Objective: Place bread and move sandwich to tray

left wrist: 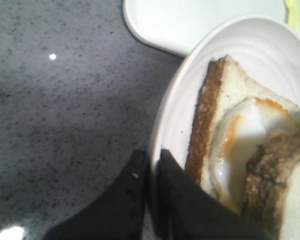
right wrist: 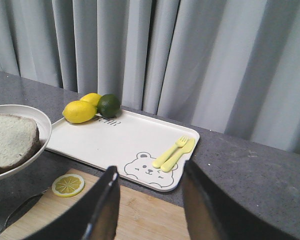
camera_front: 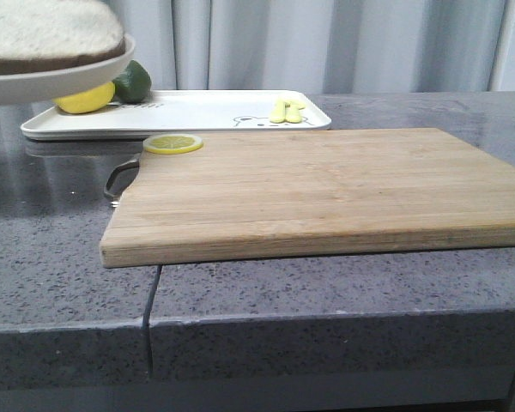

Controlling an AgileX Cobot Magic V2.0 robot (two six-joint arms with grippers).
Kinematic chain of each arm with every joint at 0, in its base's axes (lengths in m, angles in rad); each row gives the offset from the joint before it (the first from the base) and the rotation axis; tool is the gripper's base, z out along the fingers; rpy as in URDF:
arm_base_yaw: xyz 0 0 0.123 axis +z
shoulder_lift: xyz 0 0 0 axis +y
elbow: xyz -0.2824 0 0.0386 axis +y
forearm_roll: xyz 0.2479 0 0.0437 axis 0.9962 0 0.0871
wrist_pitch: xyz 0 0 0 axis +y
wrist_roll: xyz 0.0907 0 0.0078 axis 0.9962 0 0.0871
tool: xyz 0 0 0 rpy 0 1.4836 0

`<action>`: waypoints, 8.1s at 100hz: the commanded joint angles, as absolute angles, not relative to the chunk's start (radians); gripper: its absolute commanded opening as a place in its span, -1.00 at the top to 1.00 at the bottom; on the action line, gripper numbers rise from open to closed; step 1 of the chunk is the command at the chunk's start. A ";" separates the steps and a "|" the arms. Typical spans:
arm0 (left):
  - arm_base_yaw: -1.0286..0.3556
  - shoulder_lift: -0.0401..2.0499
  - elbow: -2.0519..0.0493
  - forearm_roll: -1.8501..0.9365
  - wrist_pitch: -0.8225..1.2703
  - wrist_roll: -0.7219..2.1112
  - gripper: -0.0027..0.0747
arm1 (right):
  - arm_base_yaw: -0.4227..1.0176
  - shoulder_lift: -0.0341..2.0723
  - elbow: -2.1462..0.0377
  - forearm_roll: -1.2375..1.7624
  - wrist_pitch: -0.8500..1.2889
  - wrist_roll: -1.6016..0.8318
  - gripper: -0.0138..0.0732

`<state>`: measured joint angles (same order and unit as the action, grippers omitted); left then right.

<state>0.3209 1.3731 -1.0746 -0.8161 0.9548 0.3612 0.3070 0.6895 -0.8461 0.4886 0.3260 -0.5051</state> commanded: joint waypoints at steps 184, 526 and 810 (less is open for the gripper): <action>-0.039 2.219 -2.188 -0.792 0.956 -0.014 0.98 | 0.300 0.685 -0.873 0.502 0.238 -0.512 -0.05; -0.038 2.120 -2.788 -0.406 1.248 -0.084 0.41 | 0.300 0.685 -0.873 0.497 0.196 -0.512 -0.05; -0.087 0.320 -0.363 -0.427 0.135 0.298 0.45 | 0.230 0.428 -0.296 0.400 -0.195 -0.512 0.00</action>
<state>-0.0809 0.3120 -0.3354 -0.4081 0.2135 0.2973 0.2365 0.4290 -0.2696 0.3992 -0.1112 -0.5051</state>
